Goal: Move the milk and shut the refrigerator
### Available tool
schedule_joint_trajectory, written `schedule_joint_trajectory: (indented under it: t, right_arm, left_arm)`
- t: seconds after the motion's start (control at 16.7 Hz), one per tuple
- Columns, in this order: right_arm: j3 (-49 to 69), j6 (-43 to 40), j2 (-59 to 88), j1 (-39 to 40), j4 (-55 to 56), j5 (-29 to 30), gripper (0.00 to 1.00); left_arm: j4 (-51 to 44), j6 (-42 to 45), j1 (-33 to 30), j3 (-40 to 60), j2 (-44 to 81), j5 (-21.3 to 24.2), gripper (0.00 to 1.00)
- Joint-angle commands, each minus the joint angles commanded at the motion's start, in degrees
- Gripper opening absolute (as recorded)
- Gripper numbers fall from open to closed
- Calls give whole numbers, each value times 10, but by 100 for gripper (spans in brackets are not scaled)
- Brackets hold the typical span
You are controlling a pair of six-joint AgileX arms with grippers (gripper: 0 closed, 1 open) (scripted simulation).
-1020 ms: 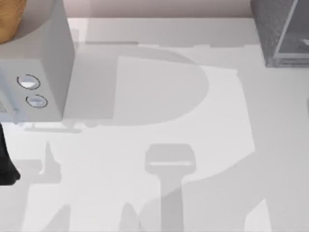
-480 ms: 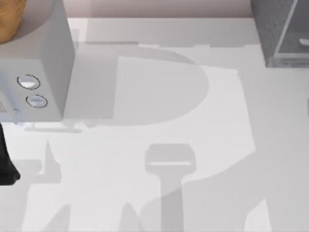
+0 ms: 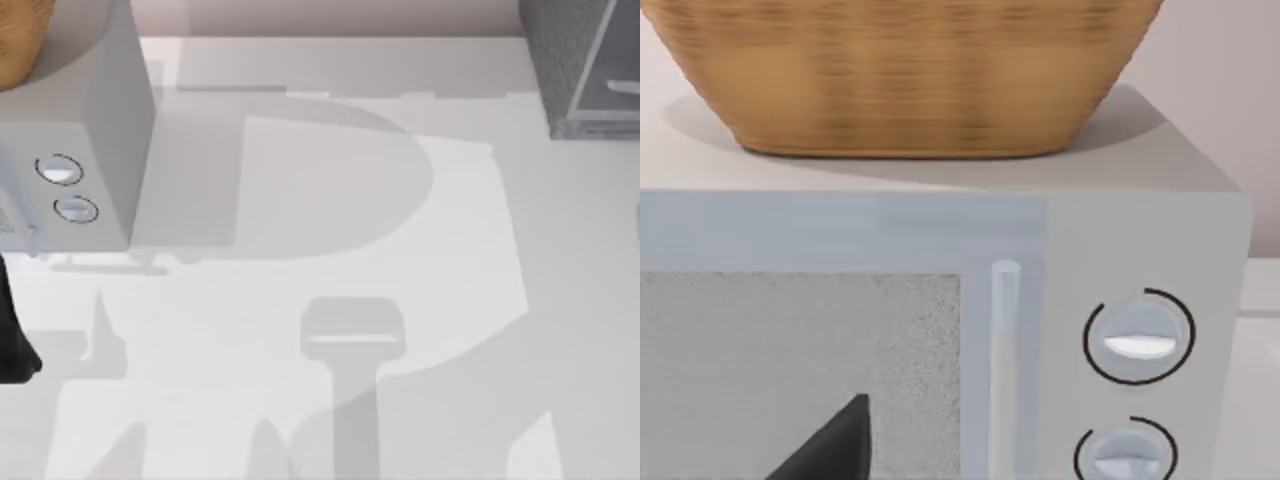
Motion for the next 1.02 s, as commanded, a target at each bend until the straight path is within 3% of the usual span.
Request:
schedule_joint_trajectory:
  t: [0.24,0.48,0.72,1.02]
  right_arm:
    - [-6,0,-6,3,-3,2,100]
    - [-83,-2,-89,33,-49,26,100]
    - [-225,-5,-265,81,-133,56,100]
    - [-404,-8,-596,123,-249,86,100]
  left_arm:
    - [0,0,0,0,0,0,100]
    - [0,0,0,0,0,0,100]
    - [0,0,0,0,0,0,100]
    - [0,0,0,0,0,0,100]
